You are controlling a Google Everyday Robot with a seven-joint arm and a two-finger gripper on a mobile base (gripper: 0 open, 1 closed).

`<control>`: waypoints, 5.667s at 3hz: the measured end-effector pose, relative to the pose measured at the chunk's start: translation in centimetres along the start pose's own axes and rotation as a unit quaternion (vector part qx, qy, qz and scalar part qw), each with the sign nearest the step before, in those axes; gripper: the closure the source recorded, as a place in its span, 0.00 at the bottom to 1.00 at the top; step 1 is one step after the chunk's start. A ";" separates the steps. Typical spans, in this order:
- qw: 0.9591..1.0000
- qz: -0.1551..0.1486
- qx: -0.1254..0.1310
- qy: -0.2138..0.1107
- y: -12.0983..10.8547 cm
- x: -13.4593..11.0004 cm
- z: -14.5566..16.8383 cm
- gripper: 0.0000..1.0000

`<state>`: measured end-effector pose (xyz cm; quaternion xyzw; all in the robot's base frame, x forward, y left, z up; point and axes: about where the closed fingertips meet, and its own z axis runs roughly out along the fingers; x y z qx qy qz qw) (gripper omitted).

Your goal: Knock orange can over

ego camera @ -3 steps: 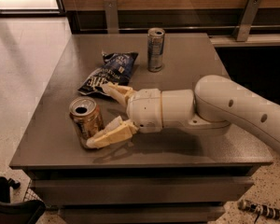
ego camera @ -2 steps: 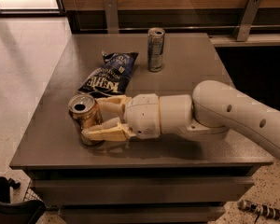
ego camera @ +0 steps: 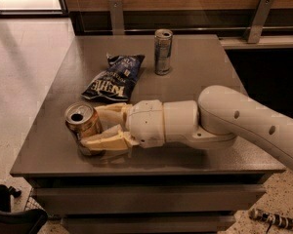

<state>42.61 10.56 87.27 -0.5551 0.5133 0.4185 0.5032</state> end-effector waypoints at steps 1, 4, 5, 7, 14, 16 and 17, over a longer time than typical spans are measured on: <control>1.000 -0.001 -0.001 0.000 0.1 -0.1 0.1 1.00; 0.996 0.007 0.006 0.085 -2.3 -2.3 -4.2 1.00; 0.991 0.006 0.012 0.134 -3.3 -3.2 -5.4 1.00; 0.962 -0.008 0.043 0.271 -3.9 -2.9 -6.1 1.00; 0.849 -0.084 0.013 0.522 -3.3 4.1 -1.4 0.38; 0.849 -0.086 0.014 0.522 -3.2 3.9 -1.4 0.00; 0.849 -0.086 0.014 0.522 -3.2 3.9 -1.4 0.00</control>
Offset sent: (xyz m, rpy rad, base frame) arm -0.0007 0.0011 0.0004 -0.0005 -0.0010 0.0023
